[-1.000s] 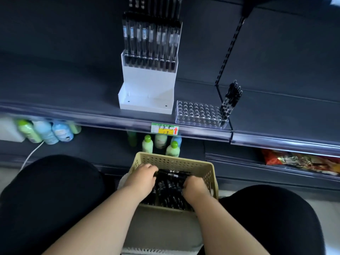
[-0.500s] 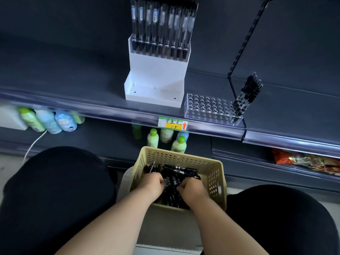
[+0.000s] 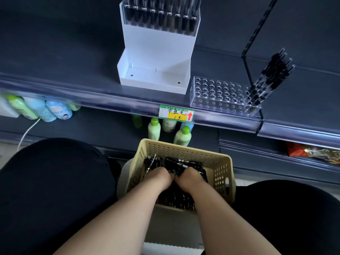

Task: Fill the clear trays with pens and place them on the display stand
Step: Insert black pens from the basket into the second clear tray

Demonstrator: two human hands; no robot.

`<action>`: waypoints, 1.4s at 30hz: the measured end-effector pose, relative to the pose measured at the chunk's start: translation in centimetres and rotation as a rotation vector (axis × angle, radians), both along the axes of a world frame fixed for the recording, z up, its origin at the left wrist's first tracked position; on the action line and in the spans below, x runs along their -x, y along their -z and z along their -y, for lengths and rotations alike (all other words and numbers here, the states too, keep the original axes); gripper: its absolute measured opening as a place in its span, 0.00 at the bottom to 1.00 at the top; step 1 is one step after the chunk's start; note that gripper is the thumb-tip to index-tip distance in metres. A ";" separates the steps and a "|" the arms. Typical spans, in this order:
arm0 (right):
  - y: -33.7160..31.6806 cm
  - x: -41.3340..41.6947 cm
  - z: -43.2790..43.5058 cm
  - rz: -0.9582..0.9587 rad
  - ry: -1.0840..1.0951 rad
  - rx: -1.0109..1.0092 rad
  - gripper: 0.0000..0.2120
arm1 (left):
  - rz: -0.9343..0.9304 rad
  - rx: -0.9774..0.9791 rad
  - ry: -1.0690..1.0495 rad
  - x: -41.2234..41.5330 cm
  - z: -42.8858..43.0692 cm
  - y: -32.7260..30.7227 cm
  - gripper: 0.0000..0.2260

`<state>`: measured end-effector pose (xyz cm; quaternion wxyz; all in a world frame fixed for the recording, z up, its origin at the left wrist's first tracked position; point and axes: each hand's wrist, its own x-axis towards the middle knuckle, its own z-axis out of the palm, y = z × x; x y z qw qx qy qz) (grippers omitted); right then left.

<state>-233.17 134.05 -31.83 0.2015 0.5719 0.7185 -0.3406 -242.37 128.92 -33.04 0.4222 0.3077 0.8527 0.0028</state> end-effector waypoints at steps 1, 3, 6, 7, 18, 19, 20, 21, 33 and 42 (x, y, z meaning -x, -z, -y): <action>0.0 0.0 -0.1 -0.002 0.000 0.005 0.13 | 0.018 0.004 -0.030 0.1 0.0 0.1 0.20; -0.1 -0.2 -0.3 -0.008 0.012 0.009 0.13 | 0.061 -0.002 -0.105 0.1 0.1 0.1 0.21; -0.9 -0.6 -0.5 -0.018 0.006 0.021 0.13 | 0.145 -0.043 -0.245 0.3 0.6 -0.3 0.21; -1.2 -0.8 -0.5 -0.028 -0.004 0.029 0.11 | 0.182 -0.072 -0.296 0.4 0.9 -0.5 0.20; -6.8 -2.6 1.4 -0.401 0.066 -0.078 0.13 | 0.117 -0.638 -0.312 0.2 3.4 -6.3 0.04; -7.5 -2.6 1.4 -0.436 0.074 -0.110 0.13 | 0.093 -0.690 -0.288 0.0 3.4 -6.9 0.03; -8.2 -2.7 1.4 -0.477 0.082 -0.139 0.12 | 0.082 -0.747 -0.275 -0.2 3.4 -7.7 0.03; -8.9 -2.7 1.4 -0.526 0.091 -0.162 0.11 | 0.087 -0.808 -0.270 -0.5 3.4 -8.4 0.03; -17.4 -4.1 -2.1 -1.075 0.284 -0.500 0.15 | 0.157 -1.284 -0.238 -0.5 1.0 -18.1 0.10; -25.8 -4.5 -10.6 -1.010 0.279 -0.943 0.06 | 0.222 -1.391 -0.087 1.3 -6.5 -23.4 0.07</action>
